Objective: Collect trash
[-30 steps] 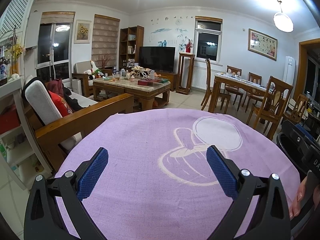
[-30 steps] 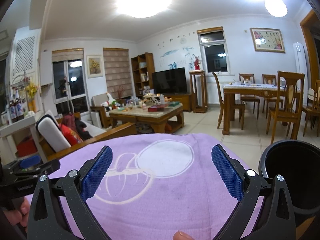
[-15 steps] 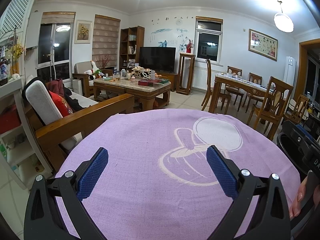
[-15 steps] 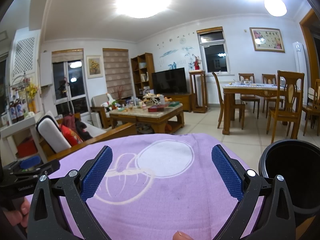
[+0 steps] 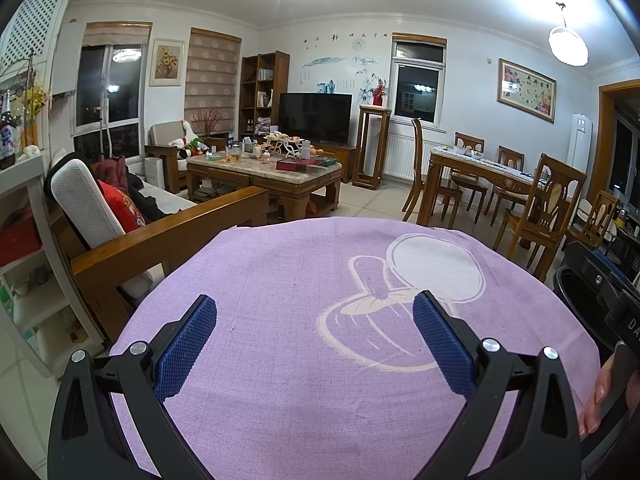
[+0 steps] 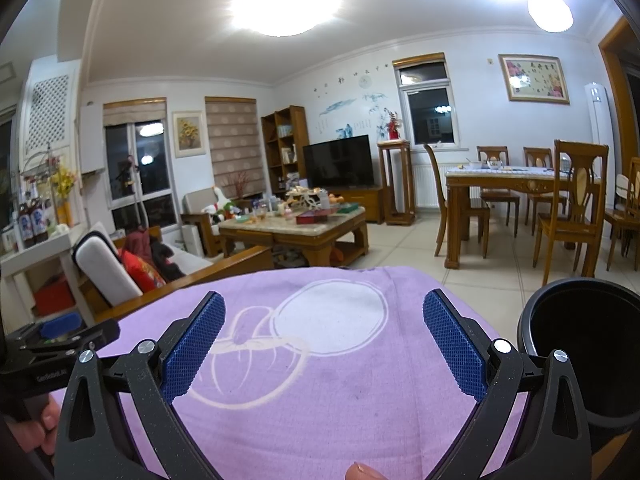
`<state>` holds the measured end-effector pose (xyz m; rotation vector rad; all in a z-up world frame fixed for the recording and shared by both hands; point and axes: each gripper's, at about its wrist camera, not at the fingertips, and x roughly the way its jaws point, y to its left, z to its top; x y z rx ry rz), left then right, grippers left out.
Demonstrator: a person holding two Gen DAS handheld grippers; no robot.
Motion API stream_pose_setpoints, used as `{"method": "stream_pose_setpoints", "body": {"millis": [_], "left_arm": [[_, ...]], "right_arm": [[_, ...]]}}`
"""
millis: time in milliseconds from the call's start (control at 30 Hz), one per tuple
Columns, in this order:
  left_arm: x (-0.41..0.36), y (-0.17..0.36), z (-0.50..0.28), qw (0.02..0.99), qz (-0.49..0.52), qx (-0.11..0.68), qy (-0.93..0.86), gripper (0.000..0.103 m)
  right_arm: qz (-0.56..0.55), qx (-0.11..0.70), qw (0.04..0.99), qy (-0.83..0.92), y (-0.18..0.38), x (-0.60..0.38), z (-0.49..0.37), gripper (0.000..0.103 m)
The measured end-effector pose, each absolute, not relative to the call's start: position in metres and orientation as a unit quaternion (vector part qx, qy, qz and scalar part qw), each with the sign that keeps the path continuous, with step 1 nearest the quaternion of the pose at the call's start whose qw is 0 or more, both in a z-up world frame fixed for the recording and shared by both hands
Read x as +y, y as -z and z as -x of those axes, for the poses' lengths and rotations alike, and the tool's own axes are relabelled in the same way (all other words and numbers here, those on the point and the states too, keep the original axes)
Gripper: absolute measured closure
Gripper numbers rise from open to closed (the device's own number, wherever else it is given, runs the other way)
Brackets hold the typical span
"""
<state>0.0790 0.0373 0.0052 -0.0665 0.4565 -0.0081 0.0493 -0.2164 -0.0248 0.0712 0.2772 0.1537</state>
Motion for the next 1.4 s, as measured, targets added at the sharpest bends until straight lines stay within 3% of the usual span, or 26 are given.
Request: {"method": "stream_pose_setpoints", "body": {"millis": [1400], "left_arm": [[0.0398,-0.0048,-0.0800,0.973,0.033,0.227,0.004,0.005]], "right_arm": [[-0.040,0.138,0.987,-0.073,0.0314,-0.2123,-0.0480,0.005]]}}
